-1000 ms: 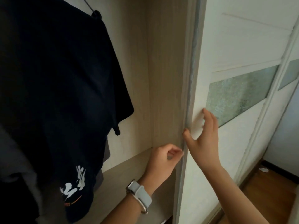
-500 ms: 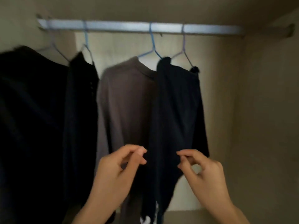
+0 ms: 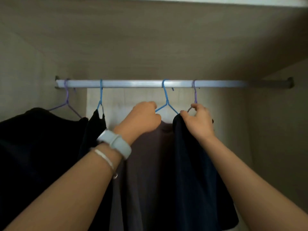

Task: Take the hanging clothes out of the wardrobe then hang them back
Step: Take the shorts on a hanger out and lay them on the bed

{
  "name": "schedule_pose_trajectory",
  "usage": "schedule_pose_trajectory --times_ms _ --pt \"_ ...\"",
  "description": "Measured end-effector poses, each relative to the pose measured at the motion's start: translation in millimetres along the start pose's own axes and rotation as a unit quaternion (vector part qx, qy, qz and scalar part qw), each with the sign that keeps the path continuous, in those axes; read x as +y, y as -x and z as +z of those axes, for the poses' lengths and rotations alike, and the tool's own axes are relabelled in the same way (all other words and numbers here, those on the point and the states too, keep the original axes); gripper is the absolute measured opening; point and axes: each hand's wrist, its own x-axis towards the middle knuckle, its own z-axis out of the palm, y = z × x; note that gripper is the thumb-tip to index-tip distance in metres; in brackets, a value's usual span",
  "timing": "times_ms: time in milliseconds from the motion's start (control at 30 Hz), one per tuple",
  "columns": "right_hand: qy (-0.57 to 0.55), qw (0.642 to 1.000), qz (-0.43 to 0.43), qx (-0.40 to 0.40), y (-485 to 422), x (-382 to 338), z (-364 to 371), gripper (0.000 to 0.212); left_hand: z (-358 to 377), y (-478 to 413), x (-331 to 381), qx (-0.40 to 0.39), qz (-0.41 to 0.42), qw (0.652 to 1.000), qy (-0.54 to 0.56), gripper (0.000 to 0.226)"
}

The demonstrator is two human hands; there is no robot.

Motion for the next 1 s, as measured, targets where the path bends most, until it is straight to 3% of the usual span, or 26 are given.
schedule_pose_trajectory --times_ms 33,100,233,300,367,500,600,667,733,867,1000 --pt "0.001 0.999 0.031 -0.021 -11 -2 1 0.050 3 -15 2 -0.038 -0.025 0.999 -0.029 0.037" --pt "-0.029 0.993 0.096 -0.066 -30 -4 5 0.033 9 -36 8 -0.095 -0.054 0.992 -0.064 0.036" --pt "-0.085 0.976 0.177 -0.098 -55 -4 8 0.003 21 -64 12 -0.147 -0.100 0.984 0.001 0.028" --pt "-0.164 0.958 0.211 -0.103 -62 -2 9 0.031 23 -72 11 -0.184 -0.140 0.971 0.065 0.022" --pt "-0.219 0.944 0.230 -0.092 -69 1 12 0.041 23 -76 10 -0.208 -0.172 0.949 0.161 0.026" --pt "-0.212 0.950 0.223 -0.049 -79 1 6 0.018 21 -77 7 -0.157 -0.197 0.936 0.246 0.037" --pt "-0.228 0.952 0.197 -0.054 -84 -5 6 0.022 9 -80 6 -0.116 -0.189 0.937 0.269 0.039" --pt "-0.304 0.930 0.200 -0.049 -85 -12 12 0.034 -2 -80 7 -0.091 -0.186 0.936 0.286 0.038" --pt "-0.344 0.919 0.188 -0.045 -77 -21 17 0.020 -9 -76 8 -0.074 -0.183 0.936 0.292 0.036" --pt "-0.367 0.911 0.147 -0.115 -38 -29 24 0.026 -14 -57 7 -0.061 -0.192 0.933 0.298 0.035" --pt "-0.444 0.849 0.166 -0.236 10 -20 19 0.023 -15 -14 6 -0.043 -0.192 0.939 0.283 0.030"
